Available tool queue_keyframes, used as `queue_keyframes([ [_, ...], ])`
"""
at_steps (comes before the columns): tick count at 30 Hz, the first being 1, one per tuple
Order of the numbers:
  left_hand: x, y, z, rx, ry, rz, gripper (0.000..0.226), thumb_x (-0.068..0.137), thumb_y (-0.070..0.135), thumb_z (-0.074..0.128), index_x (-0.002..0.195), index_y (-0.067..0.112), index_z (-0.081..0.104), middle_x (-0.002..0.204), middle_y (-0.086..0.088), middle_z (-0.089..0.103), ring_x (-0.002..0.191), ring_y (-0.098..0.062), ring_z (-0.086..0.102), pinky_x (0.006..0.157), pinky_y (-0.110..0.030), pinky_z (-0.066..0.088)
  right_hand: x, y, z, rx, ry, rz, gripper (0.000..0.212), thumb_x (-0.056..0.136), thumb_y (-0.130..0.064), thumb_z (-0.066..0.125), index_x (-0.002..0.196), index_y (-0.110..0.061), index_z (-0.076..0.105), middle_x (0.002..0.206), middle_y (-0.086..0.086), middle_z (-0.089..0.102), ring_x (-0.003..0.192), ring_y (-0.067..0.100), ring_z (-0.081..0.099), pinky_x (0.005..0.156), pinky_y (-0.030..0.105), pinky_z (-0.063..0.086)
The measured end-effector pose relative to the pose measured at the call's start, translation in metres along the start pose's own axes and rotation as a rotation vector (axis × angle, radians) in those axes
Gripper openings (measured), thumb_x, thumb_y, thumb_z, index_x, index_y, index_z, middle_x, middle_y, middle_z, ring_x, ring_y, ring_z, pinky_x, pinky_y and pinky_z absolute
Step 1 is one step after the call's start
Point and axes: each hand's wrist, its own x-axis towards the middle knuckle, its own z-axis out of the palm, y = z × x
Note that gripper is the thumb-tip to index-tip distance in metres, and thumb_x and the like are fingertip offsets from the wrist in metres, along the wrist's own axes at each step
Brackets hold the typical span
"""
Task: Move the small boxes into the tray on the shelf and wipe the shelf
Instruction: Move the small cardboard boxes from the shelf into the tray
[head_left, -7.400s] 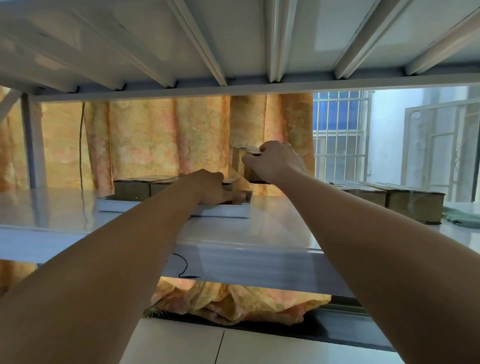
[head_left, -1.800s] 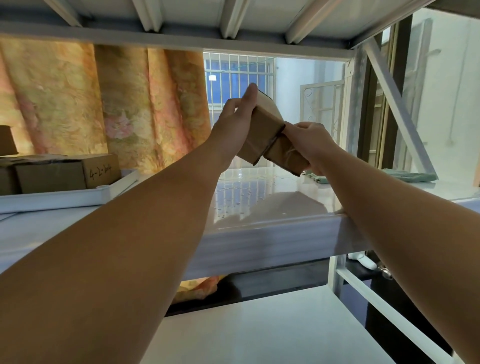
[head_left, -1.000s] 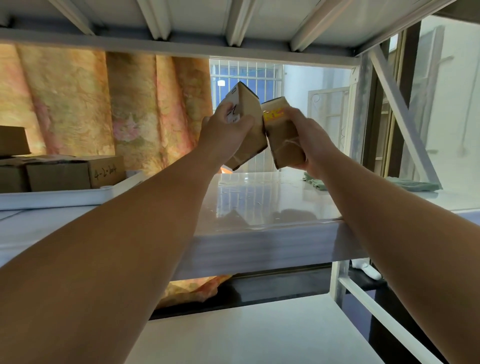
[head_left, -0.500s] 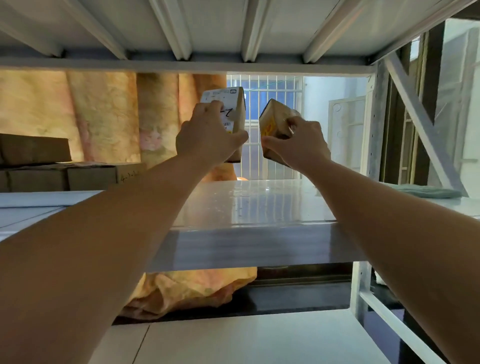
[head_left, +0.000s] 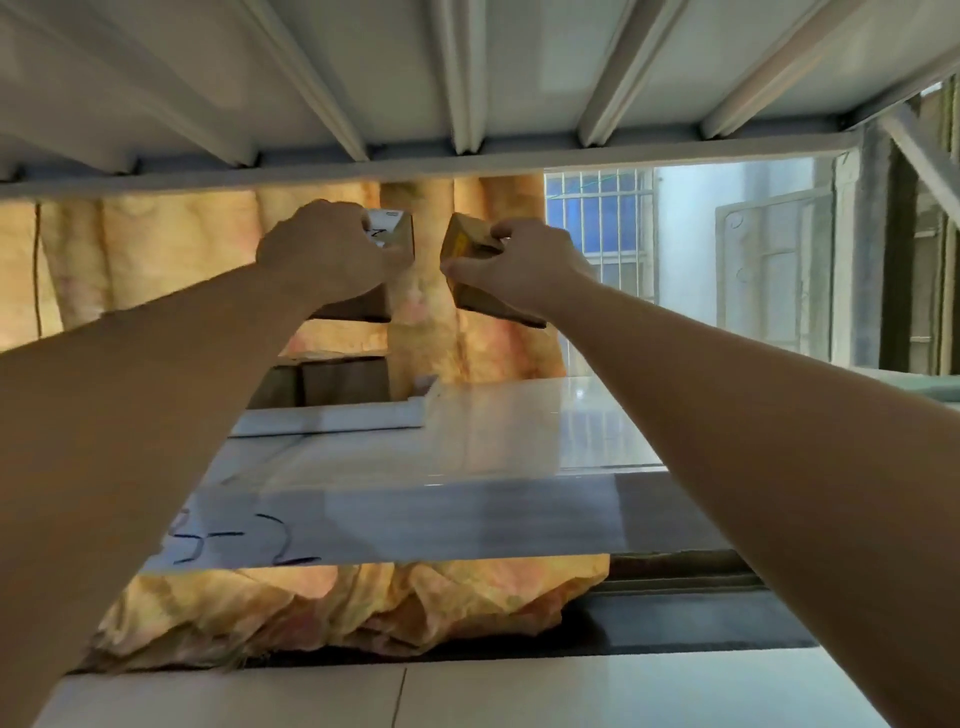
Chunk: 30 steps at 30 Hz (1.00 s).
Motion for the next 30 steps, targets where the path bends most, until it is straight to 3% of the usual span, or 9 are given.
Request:
queue_keyframes([
  [6,0.017,-0.079,-0.026,0.092,-0.19,0.017,0.061,0.085,0.059,0.045,0.126,0.015,0.056,0.128,-0.009,0.057,0.104,-0.027,0.052,0.08,-0.037,0.043,0.013,-0.067,0.053,-0.092,-0.061,-0.025,0.078,0.067,-0.066,0.068,0.127,-0.019,0.051,0.104,-0.002,0.057,0.092,0.017,0.055,0.081,0.033,0.051],
  [11,0.015,-0.114,-0.021,0.067,-0.213,0.06,0.062,0.084,0.061,0.045,0.123,0.016,0.057,0.122,-0.009,0.059,0.102,-0.028,0.055,0.083,-0.039,0.046,0.011,-0.094,0.09,-0.137,-0.036,0.044,0.075,0.069,-0.067,0.064,0.126,-0.019,0.053,0.112,0.001,0.063,0.088,0.017,0.056,0.07,0.029,0.047],
  [14,0.011,-0.118,-0.01,0.006,-0.213,0.086,0.065,0.079,0.068,0.046,0.118,0.017,0.06,0.114,-0.007,0.062,0.095,-0.026,0.057,0.076,-0.035,0.047,0.007,-0.097,0.106,-0.198,0.003,0.087,0.073,0.068,-0.073,0.06,0.119,-0.02,0.057,0.104,0.0,0.062,0.085,0.019,0.059,0.065,0.029,0.047],
  [17,0.013,-0.115,0.002,0.005,-0.193,0.117,0.062,0.077,0.068,0.046,0.108,0.017,0.063,0.099,-0.005,0.062,0.086,-0.025,0.057,0.059,-0.028,0.039,0.012,-0.097,0.115,-0.276,0.035,0.104,0.075,0.066,-0.076,0.056,0.118,-0.022,0.061,0.118,0.004,0.056,0.09,0.023,0.06,0.07,0.032,0.051],
  [19,0.015,-0.112,0.007,0.019,-0.165,0.101,0.058,0.077,0.064,0.046,0.104,0.015,0.063,0.092,-0.004,0.058,0.082,-0.025,0.055,0.056,-0.027,0.033,0.015,-0.097,0.117,-0.317,0.04,0.111,0.08,0.065,-0.077,0.056,0.123,-0.023,0.058,0.127,0.005,0.051,0.097,0.025,0.06,0.074,0.034,0.052],
  [21,0.017,-0.112,0.011,0.047,-0.128,0.058,0.057,0.079,0.061,0.047,0.105,0.013,0.061,0.091,-0.006,0.054,0.082,-0.026,0.052,0.061,-0.029,0.034,0.019,-0.096,0.119,-0.323,0.03,0.127,0.085,0.065,-0.078,0.055,0.128,-0.022,0.054,0.13,0.004,0.051,0.102,0.024,0.06,0.076,0.034,0.052],
  [24,0.017,-0.111,0.016,0.14,-0.095,0.018,0.06,0.082,0.06,0.045,0.114,0.011,0.059,0.104,-0.011,0.057,0.092,-0.029,0.056,0.068,-0.032,0.037,0.023,-0.096,0.122,-0.3,0.023,0.113,0.075,0.067,-0.073,0.057,0.121,-0.021,0.058,0.112,0.002,0.064,0.093,0.021,0.062,0.069,0.03,0.05],
  [27,0.019,-0.11,0.023,0.189,-0.176,-0.005,0.066,0.083,0.064,0.039,0.12,0.012,0.057,0.119,-0.013,0.059,0.106,-0.032,0.057,0.078,-0.036,0.038,0.024,-0.091,0.128,-0.323,0.054,0.097,0.069,0.068,-0.072,0.056,0.116,-0.023,0.061,0.104,-0.001,0.067,0.089,0.02,0.062,0.067,0.028,0.048],
  [30,0.028,-0.116,0.028,0.145,-0.314,-0.054,0.083,0.079,0.074,0.027,0.124,0.011,0.056,0.126,-0.016,0.056,0.113,-0.035,0.053,0.097,-0.044,0.038,0.025,-0.083,0.131,-0.32,0.081,0.129,0.074,0.066,-0.081,0.047,0.108,-0.022,0.062,0.097,-0.002,0.066,0.085,0.021,0.06,0.065,0.029,0.046],
])
